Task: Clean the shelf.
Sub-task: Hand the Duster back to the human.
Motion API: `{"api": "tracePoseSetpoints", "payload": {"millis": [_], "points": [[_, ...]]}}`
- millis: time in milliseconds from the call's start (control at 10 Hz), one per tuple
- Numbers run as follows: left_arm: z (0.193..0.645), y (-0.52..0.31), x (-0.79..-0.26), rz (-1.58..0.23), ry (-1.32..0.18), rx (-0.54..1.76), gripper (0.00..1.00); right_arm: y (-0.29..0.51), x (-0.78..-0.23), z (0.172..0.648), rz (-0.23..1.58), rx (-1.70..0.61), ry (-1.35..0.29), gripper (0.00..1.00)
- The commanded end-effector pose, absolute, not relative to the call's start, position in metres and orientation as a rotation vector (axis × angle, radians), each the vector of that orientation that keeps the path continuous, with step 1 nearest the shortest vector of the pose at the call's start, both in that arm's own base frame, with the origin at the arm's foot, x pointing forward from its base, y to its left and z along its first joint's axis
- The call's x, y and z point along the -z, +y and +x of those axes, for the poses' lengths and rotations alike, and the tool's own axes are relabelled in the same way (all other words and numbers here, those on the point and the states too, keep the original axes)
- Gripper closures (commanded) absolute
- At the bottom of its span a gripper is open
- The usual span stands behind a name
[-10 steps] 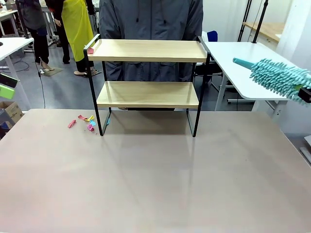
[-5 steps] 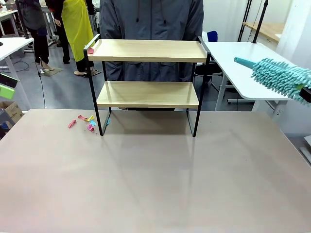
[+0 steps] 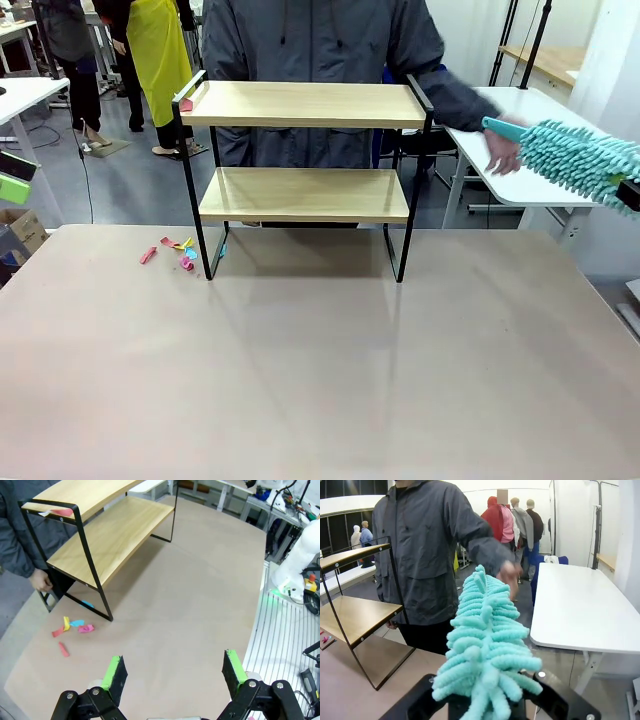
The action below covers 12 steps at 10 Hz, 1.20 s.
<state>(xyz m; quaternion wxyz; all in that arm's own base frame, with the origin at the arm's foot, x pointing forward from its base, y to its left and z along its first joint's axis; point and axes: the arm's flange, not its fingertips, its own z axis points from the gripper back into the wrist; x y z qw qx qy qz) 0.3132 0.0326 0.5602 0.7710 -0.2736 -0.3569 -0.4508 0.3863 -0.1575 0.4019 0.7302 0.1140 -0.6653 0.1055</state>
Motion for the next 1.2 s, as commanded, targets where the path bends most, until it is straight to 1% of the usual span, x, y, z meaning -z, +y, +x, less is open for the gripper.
{"api": "tracePoseSetpoints", "payload": {"millis": [0,500,600,700,800,1000,1100], "points": [[0.3134,0.0301,-0.5629,-0.615,-0.784,0.963,0.0,-0.1559,-0.4064,0.3857,0.251,-0.222,-1.463,0.83],[0.3134,0.0301,-0.5629,-0.615,-0.784,0.963,0.0,-0.1559,-0.4064,0.3857,0.251,-0.222,-1.463,0.83],[0.3134,0.0301,-0.5629,-0.615,-0.784,0.963,0.0,-0.1573,-0.4021,0.3863,0.25,-0.232,-1.464,0.34],[0.3134,0.0301,-0.5629,-0.615,-0.784,0.963,0.0,-0.1577,-0.4019,0.386,0.27,-0.227,-1.46,0.27],[0.3134,0.0301,-0.5629,-0.615,-0.784,0.963,0.0,-0.1579,-0.4016,0.3866,0.277,-0.228,-1.462,0.0],[0.3134,0.0301,-0.5629,-0.615,-0.784,0.963,0.0,-0.1579,-0.4018,0.3873,0.285,-0.23,-1.456,0.0],[0.3134,0.0301,-0.5629,-0.615,-0.784,0.963,0.0,-0.158,-0.401,0.387,0.29,-0.232,-1.455,0.03]]}}
